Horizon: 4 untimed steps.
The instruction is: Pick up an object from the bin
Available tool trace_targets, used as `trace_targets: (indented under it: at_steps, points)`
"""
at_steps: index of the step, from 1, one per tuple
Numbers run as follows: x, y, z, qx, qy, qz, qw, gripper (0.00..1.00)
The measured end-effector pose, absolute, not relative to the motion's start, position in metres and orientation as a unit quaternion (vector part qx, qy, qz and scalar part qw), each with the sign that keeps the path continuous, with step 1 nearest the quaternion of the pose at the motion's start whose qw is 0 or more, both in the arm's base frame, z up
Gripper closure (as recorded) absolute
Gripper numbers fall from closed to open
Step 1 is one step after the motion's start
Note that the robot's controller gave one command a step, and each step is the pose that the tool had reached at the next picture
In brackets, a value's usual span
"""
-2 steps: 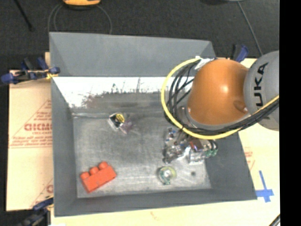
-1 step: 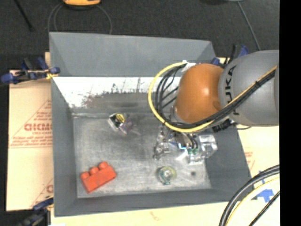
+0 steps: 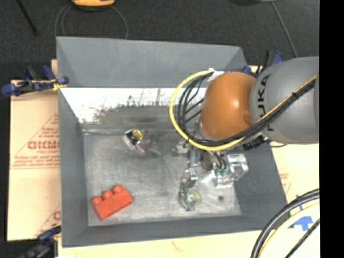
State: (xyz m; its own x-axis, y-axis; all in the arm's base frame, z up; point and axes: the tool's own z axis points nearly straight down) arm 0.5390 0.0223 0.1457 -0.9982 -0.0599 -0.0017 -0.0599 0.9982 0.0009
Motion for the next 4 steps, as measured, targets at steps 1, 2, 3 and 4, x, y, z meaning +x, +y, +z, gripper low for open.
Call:
trace_targets:
  at_steps: [1, 2, 3, 4]
  points:
    - [0.554, -0.047, 0.132, -0.084, 0.996, -0.002, 0.003, 0.0]
    - [0.589, -0.076, 0.074, -0.001, 1.0, 0.001, 0.006, 0.0]
    - [0.592, -0.076, 0.077, -0.001, 1.0, 0.0, 0.011, 1.0]
    - [0.605, -0.088, 0.238, -0.058, 0.998, -0.002, 0.007, 1.0]
